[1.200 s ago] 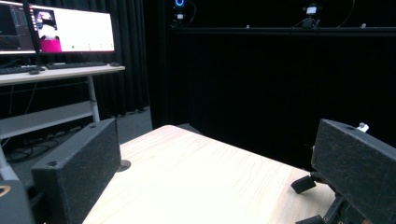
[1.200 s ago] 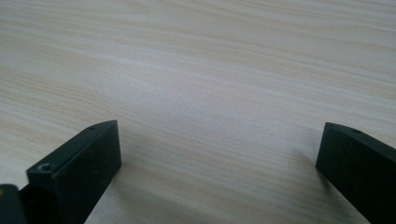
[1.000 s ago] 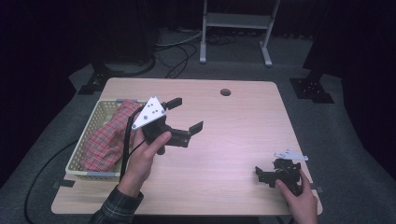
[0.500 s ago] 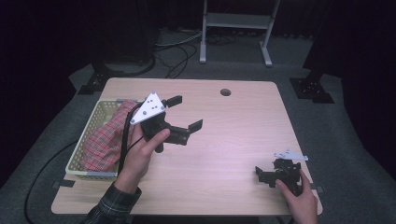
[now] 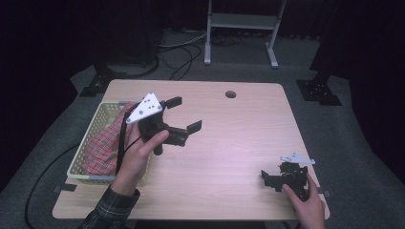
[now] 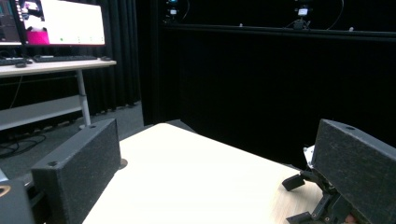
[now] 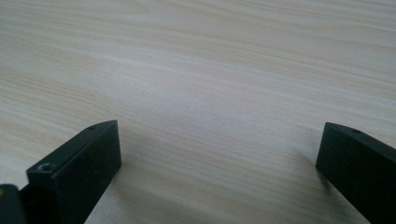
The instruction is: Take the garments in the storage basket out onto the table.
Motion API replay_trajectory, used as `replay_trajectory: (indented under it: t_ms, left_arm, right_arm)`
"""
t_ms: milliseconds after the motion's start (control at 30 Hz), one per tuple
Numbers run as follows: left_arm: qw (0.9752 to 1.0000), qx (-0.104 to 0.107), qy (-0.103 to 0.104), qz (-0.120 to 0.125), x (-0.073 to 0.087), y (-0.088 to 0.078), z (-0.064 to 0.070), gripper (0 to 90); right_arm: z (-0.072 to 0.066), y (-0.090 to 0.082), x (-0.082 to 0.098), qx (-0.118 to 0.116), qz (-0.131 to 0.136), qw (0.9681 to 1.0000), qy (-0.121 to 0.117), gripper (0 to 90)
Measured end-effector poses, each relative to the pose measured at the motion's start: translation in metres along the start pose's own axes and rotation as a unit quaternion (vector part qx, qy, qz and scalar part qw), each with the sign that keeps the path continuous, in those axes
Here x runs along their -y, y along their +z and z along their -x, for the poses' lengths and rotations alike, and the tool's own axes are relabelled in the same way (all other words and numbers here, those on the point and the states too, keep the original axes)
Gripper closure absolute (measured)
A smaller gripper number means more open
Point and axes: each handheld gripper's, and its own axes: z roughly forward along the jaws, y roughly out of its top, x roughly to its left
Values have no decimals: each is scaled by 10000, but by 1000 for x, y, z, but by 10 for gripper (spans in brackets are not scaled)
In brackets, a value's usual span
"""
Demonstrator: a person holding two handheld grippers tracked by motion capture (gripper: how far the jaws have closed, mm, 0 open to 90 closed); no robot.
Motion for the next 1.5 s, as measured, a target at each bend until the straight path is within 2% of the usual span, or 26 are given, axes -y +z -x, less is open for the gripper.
replay_trajectory:
  t_ms: [833,1500]
  left_arm:
    - [9998,-158,-60,71,-7,-30,-27,12]
    - [9996,-261,-27,88,-9,-46,-38,12]
  right_arm:
    - [0,0,0,1,0,10000,0,0]
    - [0,0,0,0,0,10000,0,0]
